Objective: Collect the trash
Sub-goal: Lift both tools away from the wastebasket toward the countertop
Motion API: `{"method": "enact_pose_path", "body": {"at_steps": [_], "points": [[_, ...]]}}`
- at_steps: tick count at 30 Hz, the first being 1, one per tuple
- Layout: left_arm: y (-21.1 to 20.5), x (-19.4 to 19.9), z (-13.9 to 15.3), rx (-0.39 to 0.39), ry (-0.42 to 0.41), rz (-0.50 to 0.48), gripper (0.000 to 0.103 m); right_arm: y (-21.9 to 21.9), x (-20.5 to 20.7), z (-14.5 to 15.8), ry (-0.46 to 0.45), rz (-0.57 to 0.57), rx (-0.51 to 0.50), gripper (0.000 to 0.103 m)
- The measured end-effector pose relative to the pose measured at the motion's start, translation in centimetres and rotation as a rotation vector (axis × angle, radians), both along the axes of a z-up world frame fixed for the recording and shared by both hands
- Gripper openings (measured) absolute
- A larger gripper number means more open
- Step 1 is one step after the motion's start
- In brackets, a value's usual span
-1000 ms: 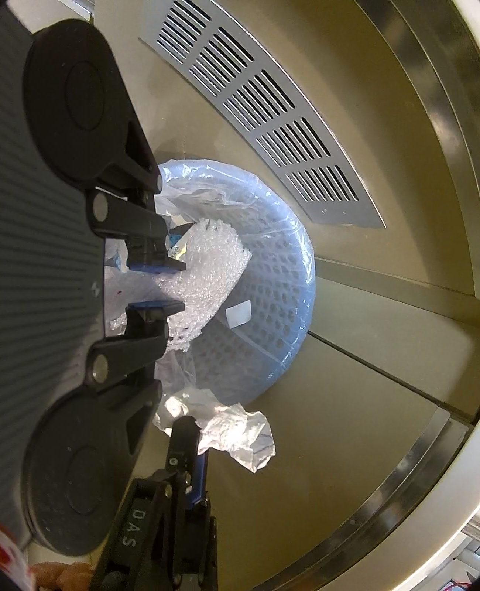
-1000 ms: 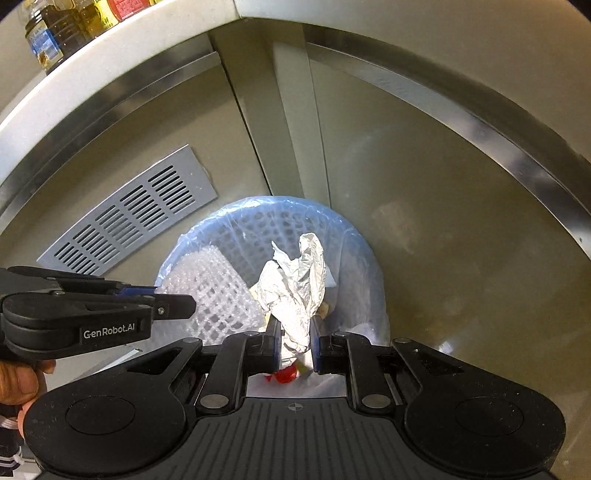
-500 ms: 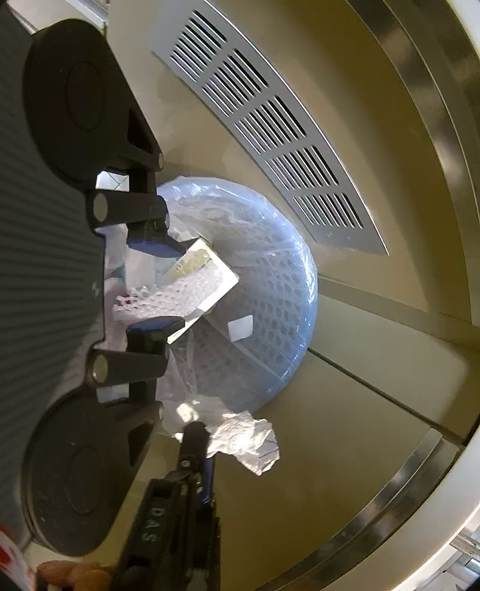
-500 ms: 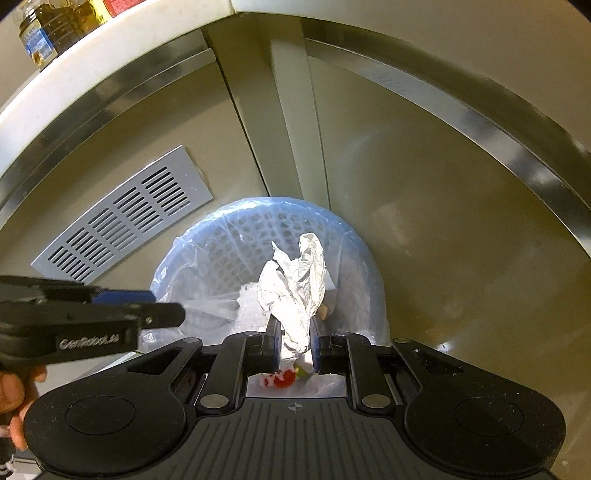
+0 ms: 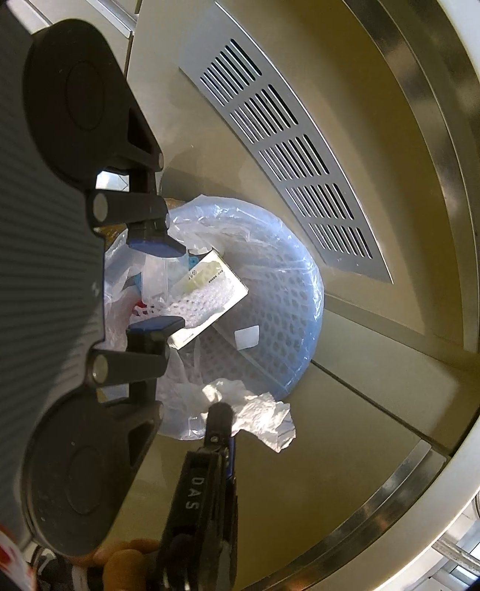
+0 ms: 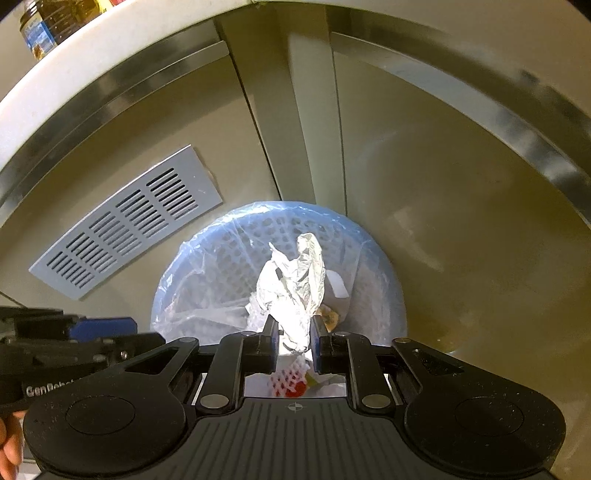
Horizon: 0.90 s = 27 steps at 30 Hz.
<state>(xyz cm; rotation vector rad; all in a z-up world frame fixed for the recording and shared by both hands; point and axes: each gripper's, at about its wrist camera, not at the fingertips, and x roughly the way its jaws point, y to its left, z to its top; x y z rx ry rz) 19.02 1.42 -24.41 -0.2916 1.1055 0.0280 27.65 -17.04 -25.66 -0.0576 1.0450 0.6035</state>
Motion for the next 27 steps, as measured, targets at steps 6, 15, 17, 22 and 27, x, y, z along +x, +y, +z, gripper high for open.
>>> {"method": "enact_pose_path", "body": {"at_steps": [6,15,17,22,27], "points": [[0.3,-0.2,-0.1,-0.002,-0.001,0.006,0.030,-0.2,0.0,-0.1,0.003,-0.046,0.020,0.046],[0.8,-0.8,1.1,-0.011,-0.024,0.000,0.030,-0.6,-1.0,1.1,0.008,-0.058,0.008,0.046],[0.8,-0.9,1.7,-0.012,-0.033,-0.006,0.030,-0.8,-1.6,1.8,-0.003,-0.060,0.011,0.046],[0.6,-1.4,3.8,-0.016,-0.068,-0.027,0.030,-1.2,-3.0,4.6,-0.037,-0.069,0.026,0.046],[0.2,-1.8,7.0,-0.028,-0.123,-0.046,0.030,-1.6,-4.5,8.1,-0.094,-0.077,0.055,0.046]]}}
